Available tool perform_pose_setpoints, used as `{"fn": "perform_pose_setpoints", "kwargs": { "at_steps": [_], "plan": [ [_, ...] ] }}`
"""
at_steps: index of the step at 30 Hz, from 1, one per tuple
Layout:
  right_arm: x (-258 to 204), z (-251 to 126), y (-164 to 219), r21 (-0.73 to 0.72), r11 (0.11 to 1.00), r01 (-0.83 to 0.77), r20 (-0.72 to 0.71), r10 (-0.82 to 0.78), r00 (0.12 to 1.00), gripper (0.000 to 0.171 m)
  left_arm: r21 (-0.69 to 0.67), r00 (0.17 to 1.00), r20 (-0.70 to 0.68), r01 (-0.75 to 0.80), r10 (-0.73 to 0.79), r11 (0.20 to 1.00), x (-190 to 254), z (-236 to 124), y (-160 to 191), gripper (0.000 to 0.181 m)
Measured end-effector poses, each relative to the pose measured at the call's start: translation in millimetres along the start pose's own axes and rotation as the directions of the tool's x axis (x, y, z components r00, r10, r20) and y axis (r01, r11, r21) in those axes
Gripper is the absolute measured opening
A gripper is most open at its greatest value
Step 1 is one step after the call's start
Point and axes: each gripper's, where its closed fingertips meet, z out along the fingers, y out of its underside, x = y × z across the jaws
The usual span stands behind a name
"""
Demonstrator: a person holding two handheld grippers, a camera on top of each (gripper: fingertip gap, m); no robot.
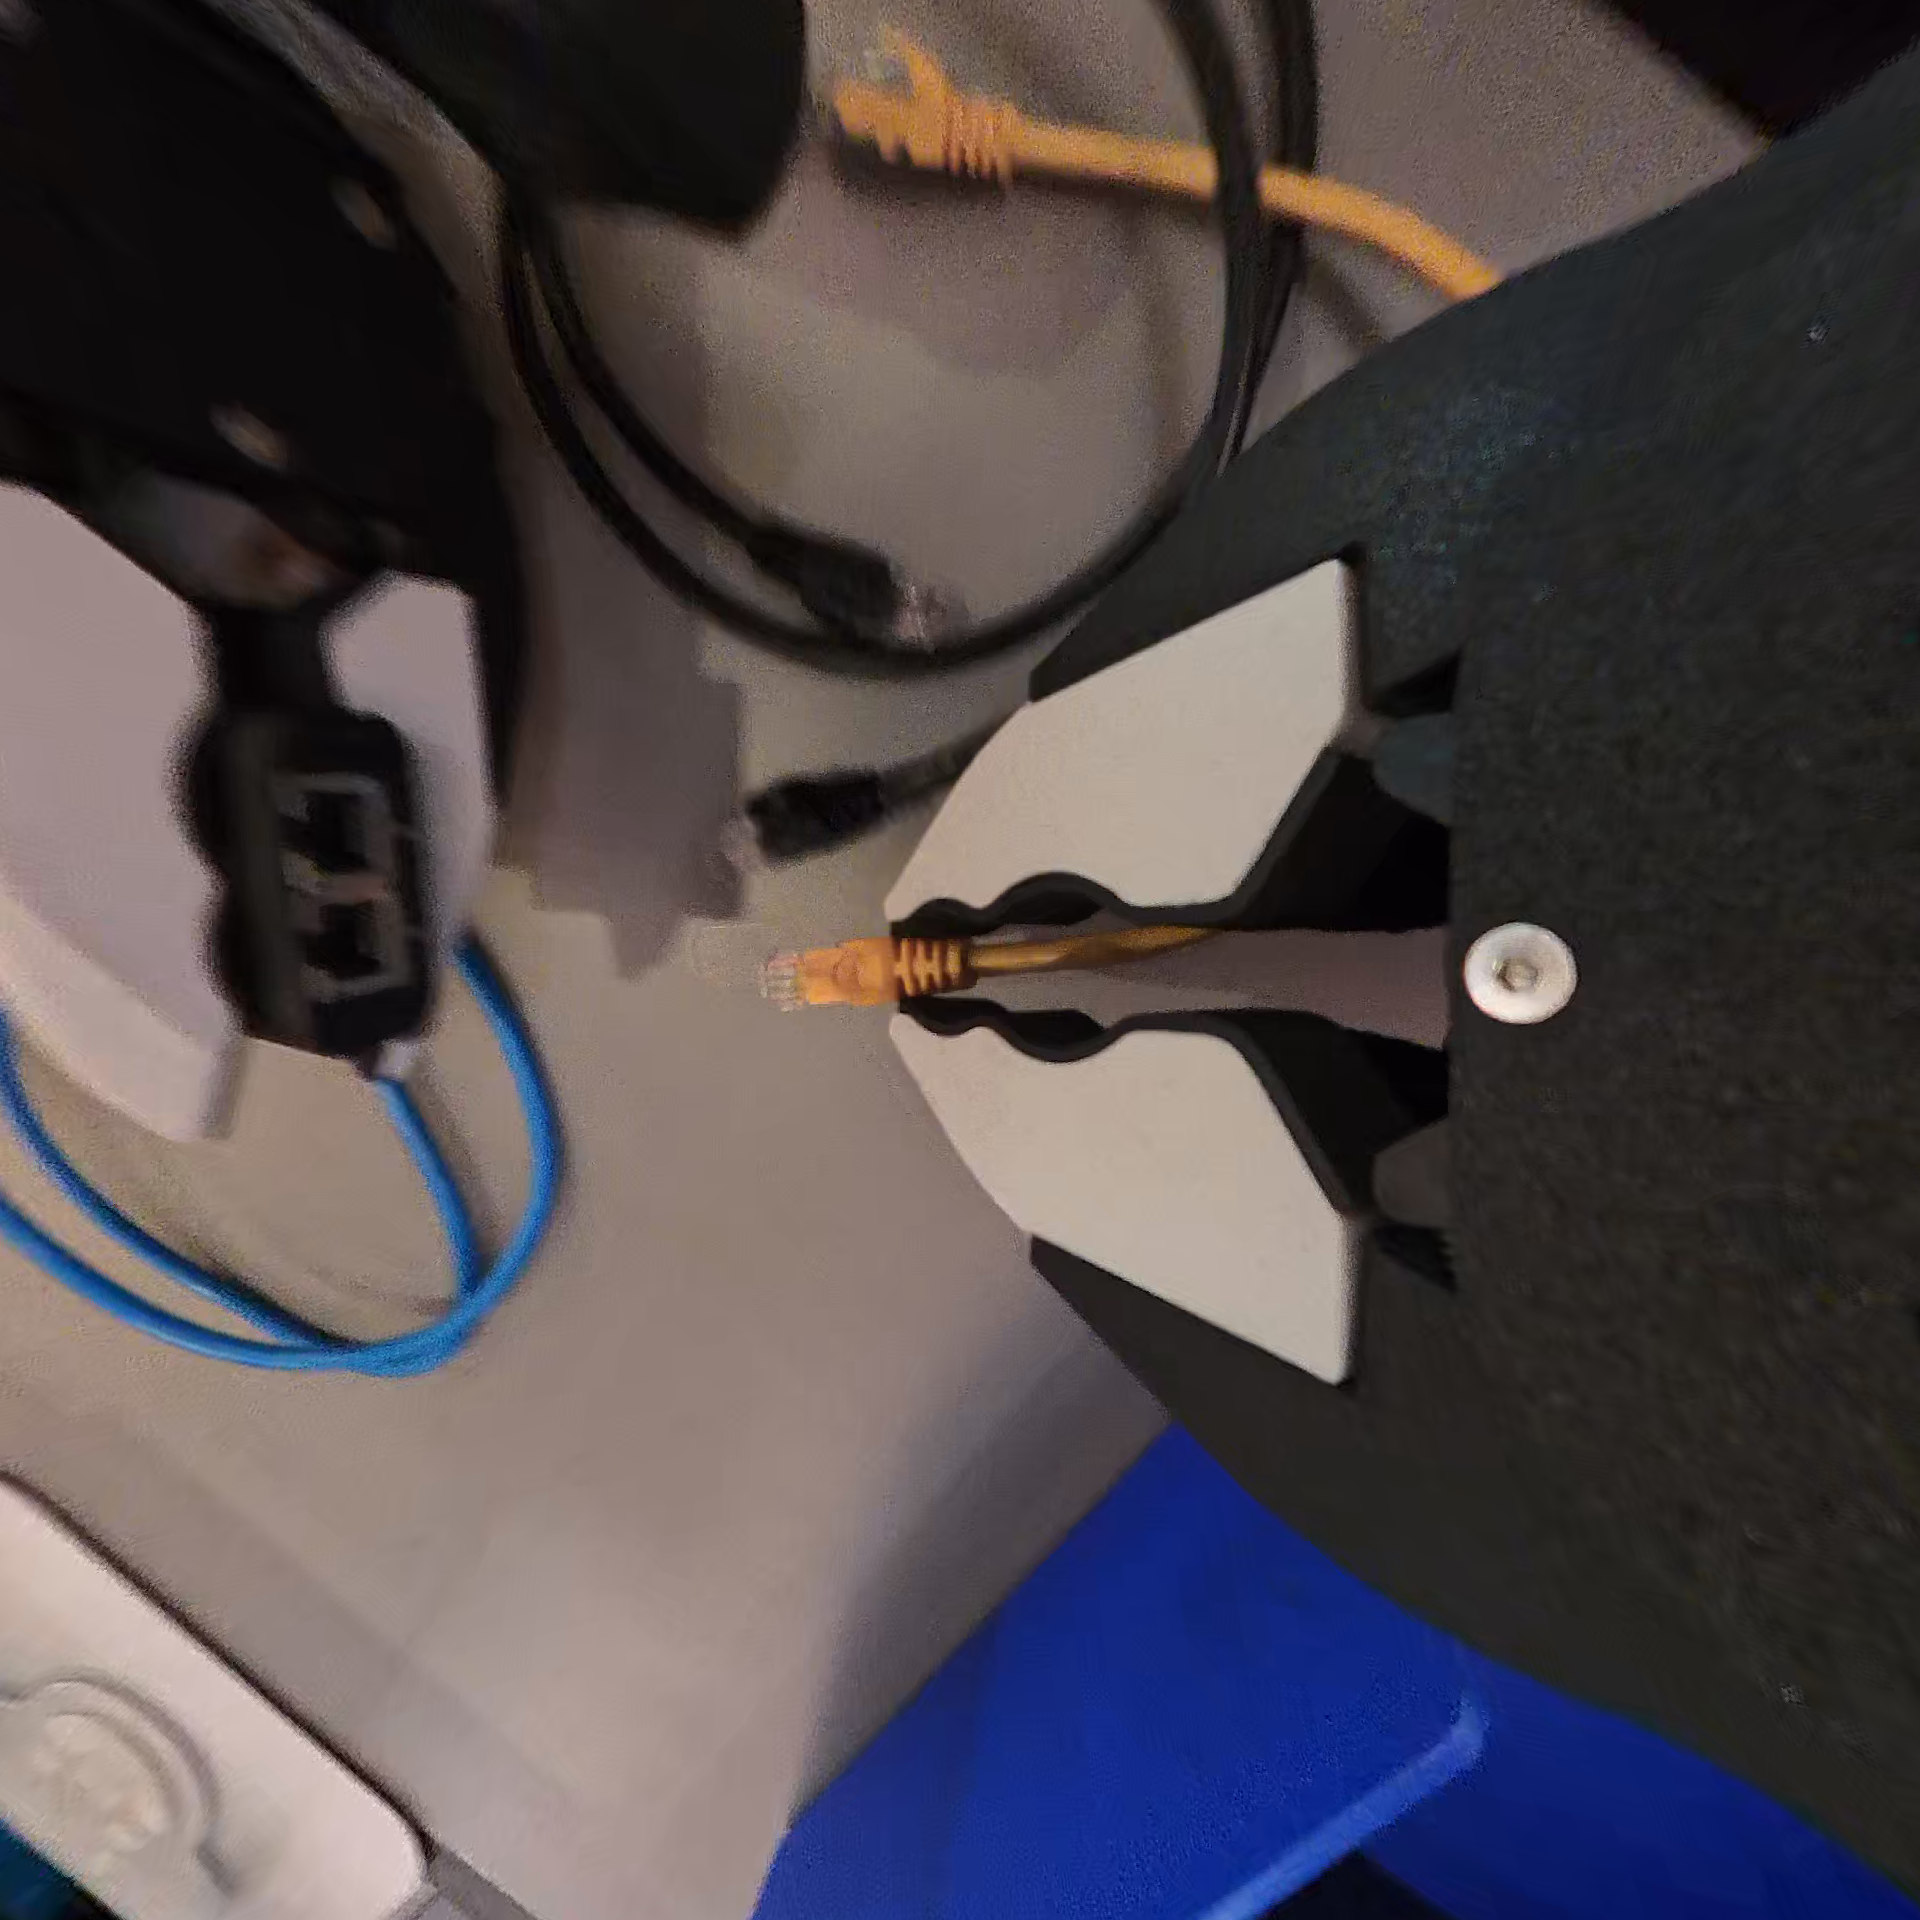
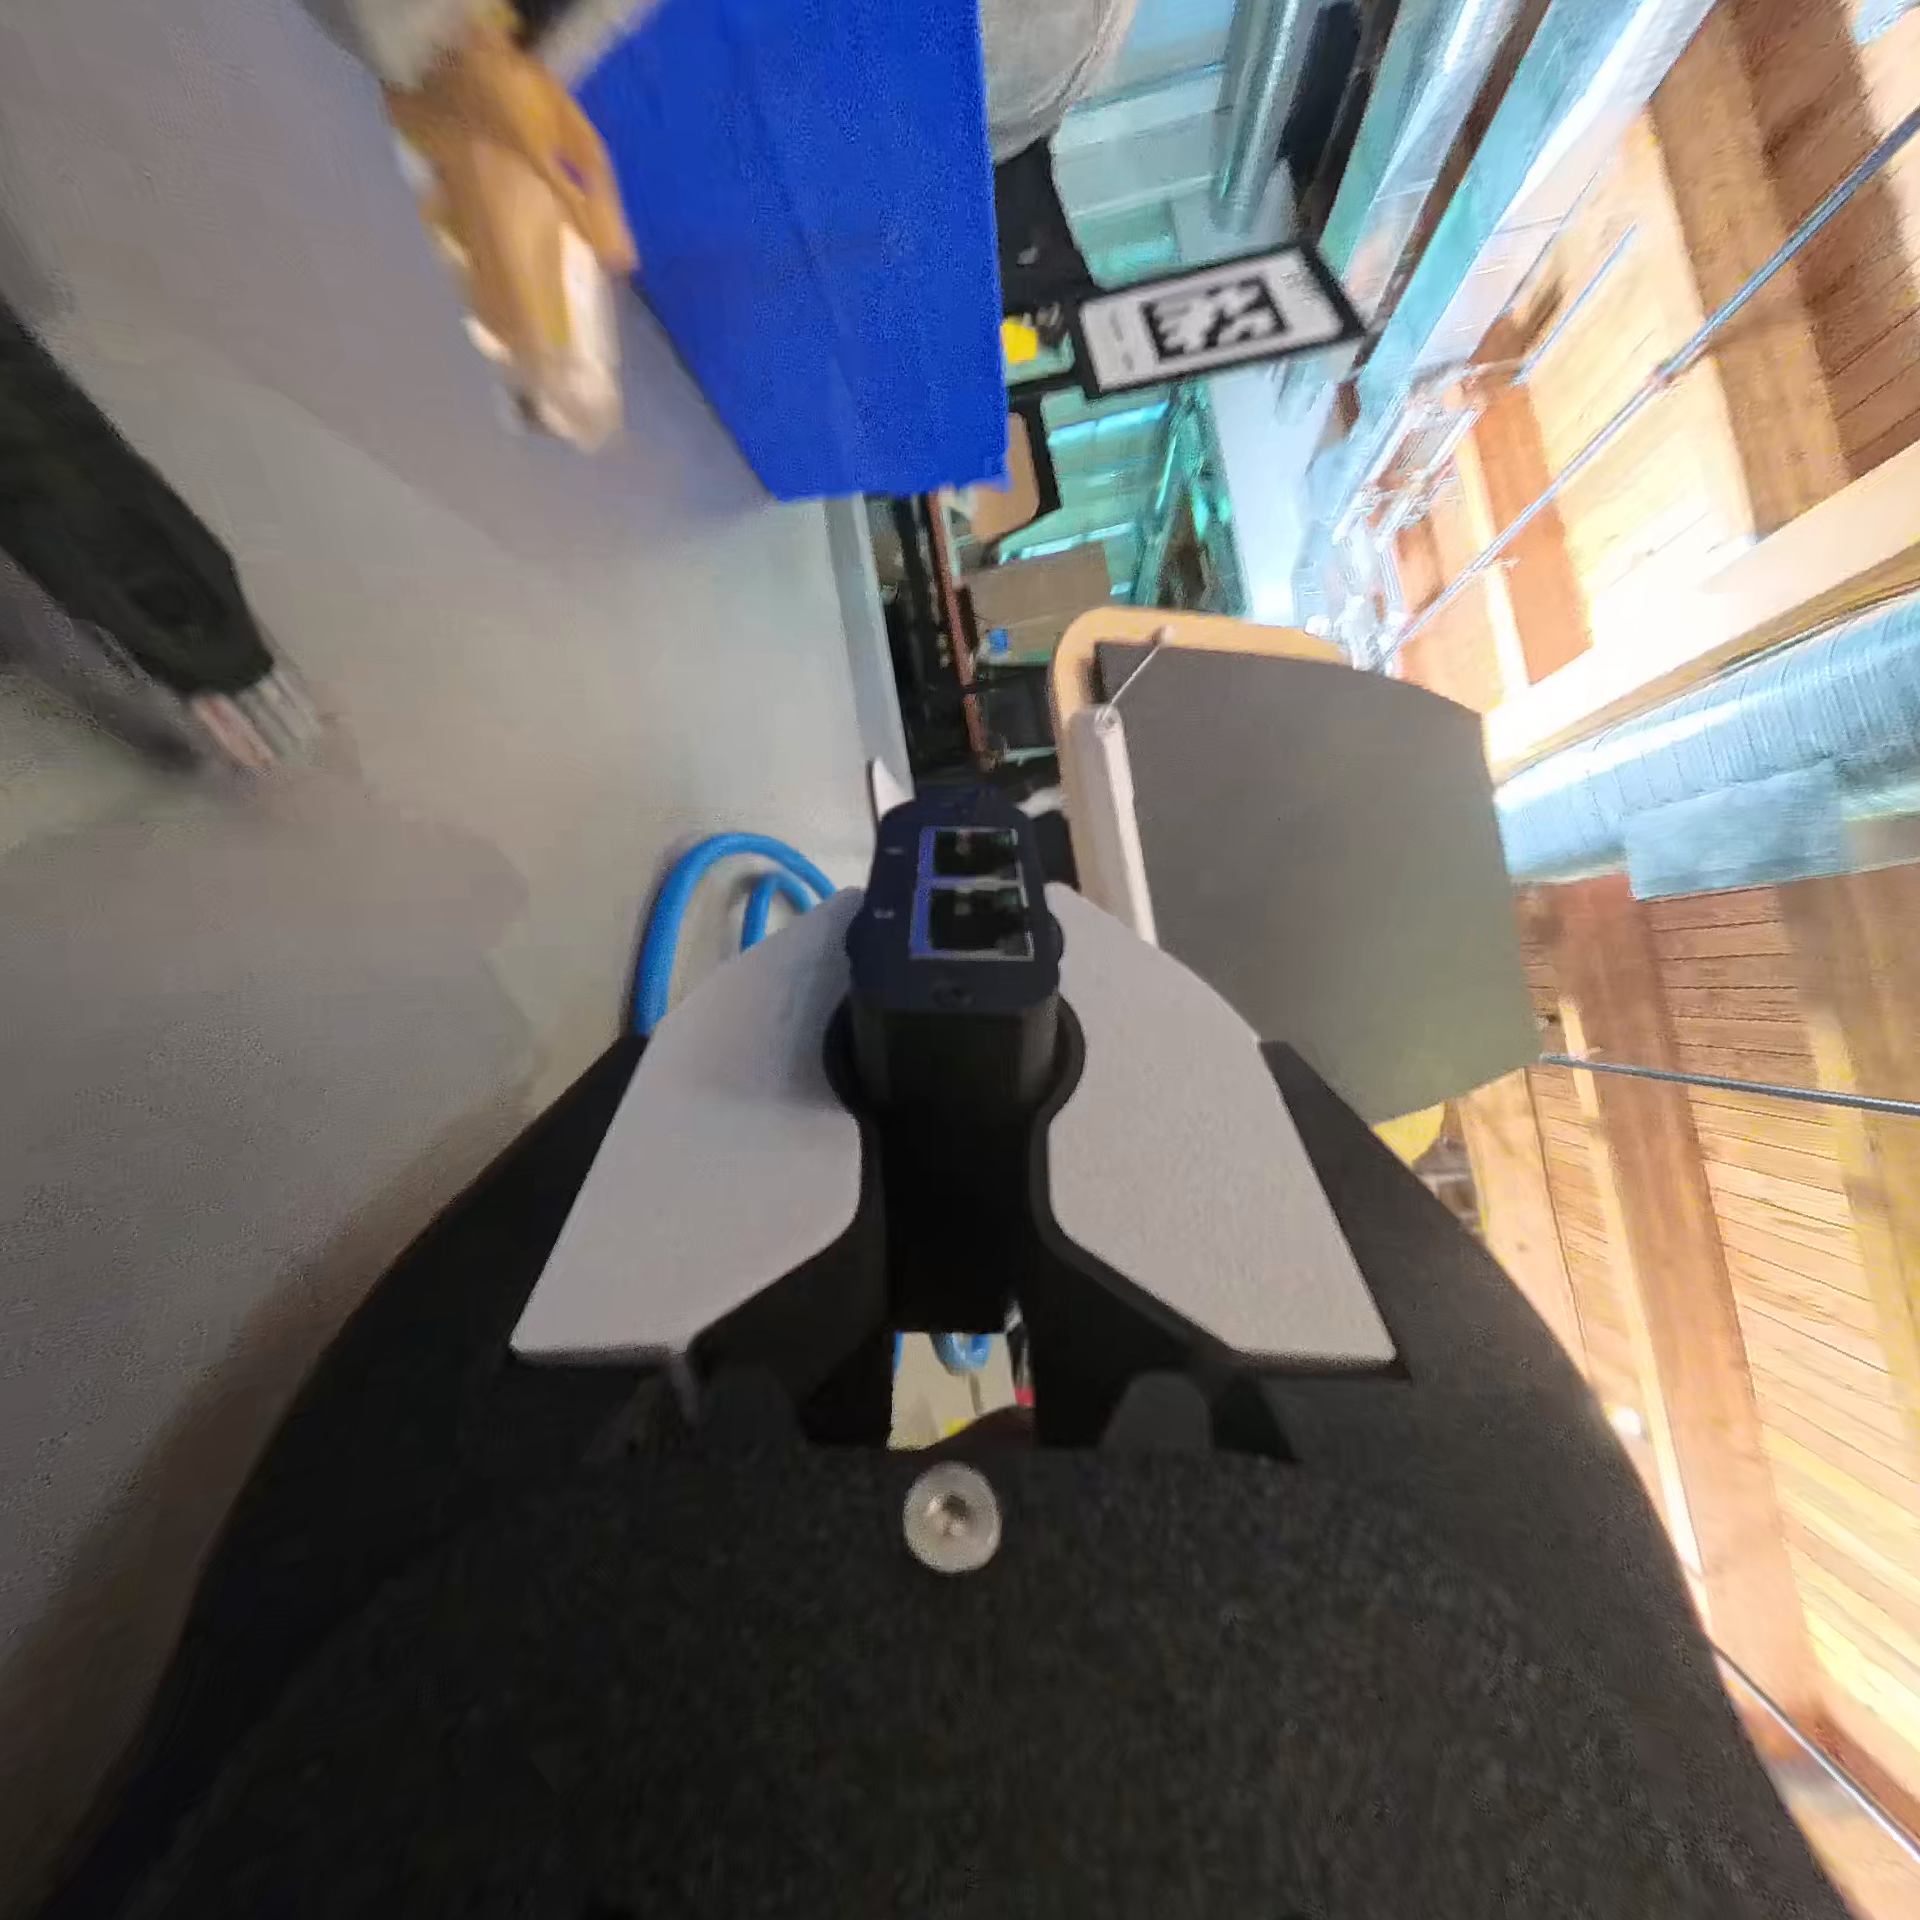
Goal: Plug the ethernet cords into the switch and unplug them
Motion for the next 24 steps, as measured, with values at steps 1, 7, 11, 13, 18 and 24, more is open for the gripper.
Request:
{"fn": "perform_pose_setpoints", "kwargs": {
  "at_steps": [1,7,11,13,18,24],
  "plan": [
    [-0.8,2.3,6.0,-0.028,0.999,0.018,0.004,-0.018,1.0,0.026,-0.016,0.999,0.034,-0.001,0.002,1.0,-7.9,4.6,4.8,0.011],
    [0.5,-0.2,-8.3,0.016,1.0,0.011,0.017,-0.011,1.0,0.026,0.176,0.984,-0.107,0.157,-0.14,0.972,0.6,-4.4,-26.8,0.04],
    [-1.4,-4.8,-31.6,0.075,0.997,0.023,0.02,-0.024,0.999,0.026,0.209,0.968,-0.211,0.177,-0.133,0.962,13.9,1.5,-46.8,0.052],
    [0.6,-7.9,-41.8,0.104,0.994,0.033,0.008,-0.034,0.999,0.025,0.203,0.959,-0.256,0.18,-0.125,0.963,19.6,9.0,-51.0,0.057],
    [5.3,-13.7,-44.9,0.121,0.991,0.058,-0.003,-0.058,0.998,0.025,0.25,0.949,-0.305,0.157,-0.076,0.955,31.5,9.2,-58.6,0.057],
    [-3.0,-10.6,-43.5,0.079,0.984,0.158,0.014,-0.16,0.987,0.025,0.213,0.961,-0.267,0.132,-0.072,0.968,36.1,16.3,-55.1,0.074]
  ]
}}
